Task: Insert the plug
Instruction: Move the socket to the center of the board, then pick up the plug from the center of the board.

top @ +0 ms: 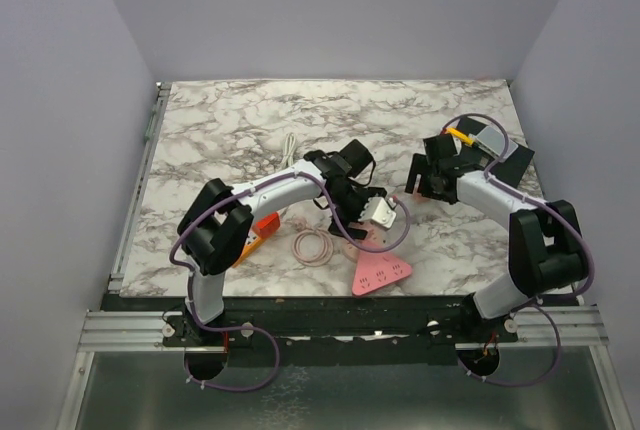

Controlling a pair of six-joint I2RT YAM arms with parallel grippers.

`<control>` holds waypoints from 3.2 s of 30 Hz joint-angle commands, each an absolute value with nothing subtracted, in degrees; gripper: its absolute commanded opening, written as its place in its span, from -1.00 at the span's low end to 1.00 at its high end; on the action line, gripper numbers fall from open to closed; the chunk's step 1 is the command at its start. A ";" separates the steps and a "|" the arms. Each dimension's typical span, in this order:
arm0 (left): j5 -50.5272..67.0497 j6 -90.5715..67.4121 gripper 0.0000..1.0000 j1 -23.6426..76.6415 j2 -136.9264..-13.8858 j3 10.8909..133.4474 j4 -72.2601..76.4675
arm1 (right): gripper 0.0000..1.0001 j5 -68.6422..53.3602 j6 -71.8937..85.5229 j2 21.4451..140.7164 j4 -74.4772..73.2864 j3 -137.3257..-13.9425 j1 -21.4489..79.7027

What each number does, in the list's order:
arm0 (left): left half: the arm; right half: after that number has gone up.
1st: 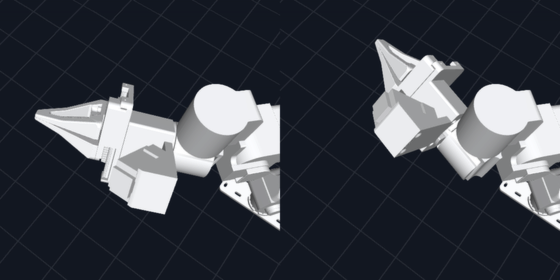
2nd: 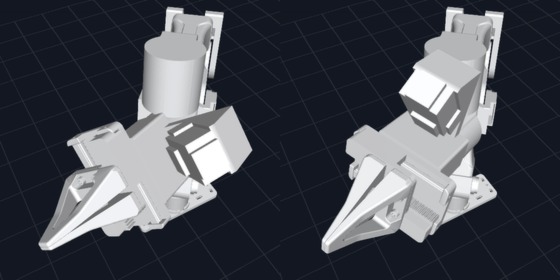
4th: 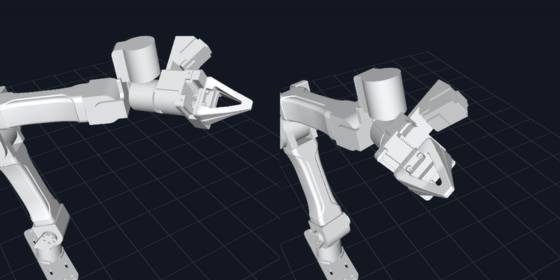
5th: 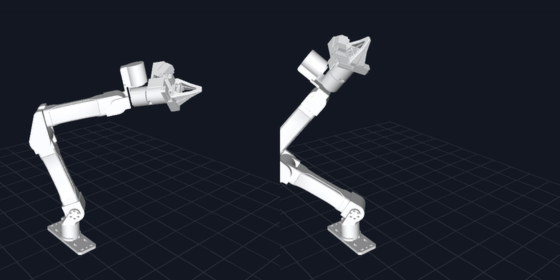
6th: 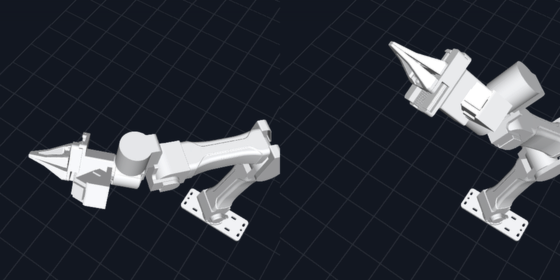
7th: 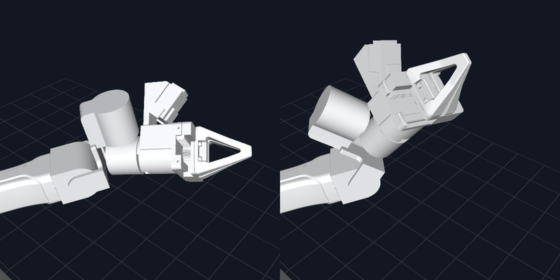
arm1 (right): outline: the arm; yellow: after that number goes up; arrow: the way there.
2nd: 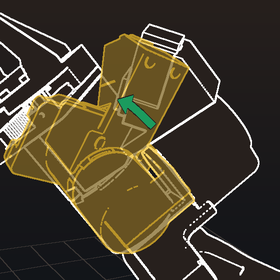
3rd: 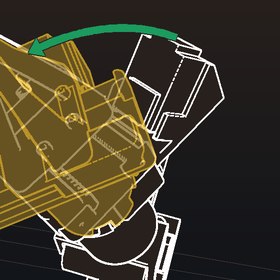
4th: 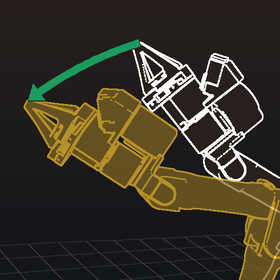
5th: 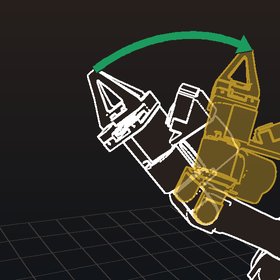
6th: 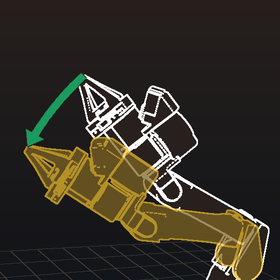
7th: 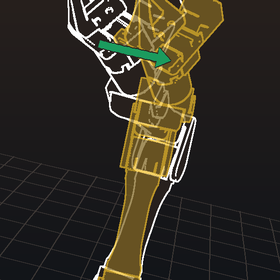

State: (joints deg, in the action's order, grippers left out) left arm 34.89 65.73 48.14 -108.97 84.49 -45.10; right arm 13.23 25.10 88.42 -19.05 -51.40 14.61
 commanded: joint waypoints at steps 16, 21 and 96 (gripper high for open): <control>35.96 49.20 0.98 36.57 -94.52 86.66 -47.16 | 0.39 12.81 21.47 95.45 -17.30 -55.87 14.46; 35.19 47.43 0.98 33.47 -88.84 83.05 -47.12 | 0.14 10.67 21.54 96.74 -16.85 -56.43 14.46; 41.57 26.25 -1.00 36.06 -65.54 63.59 -25.01 | 1.00 -45.32 -7.83 76.36 -32.72 -78.38 31.88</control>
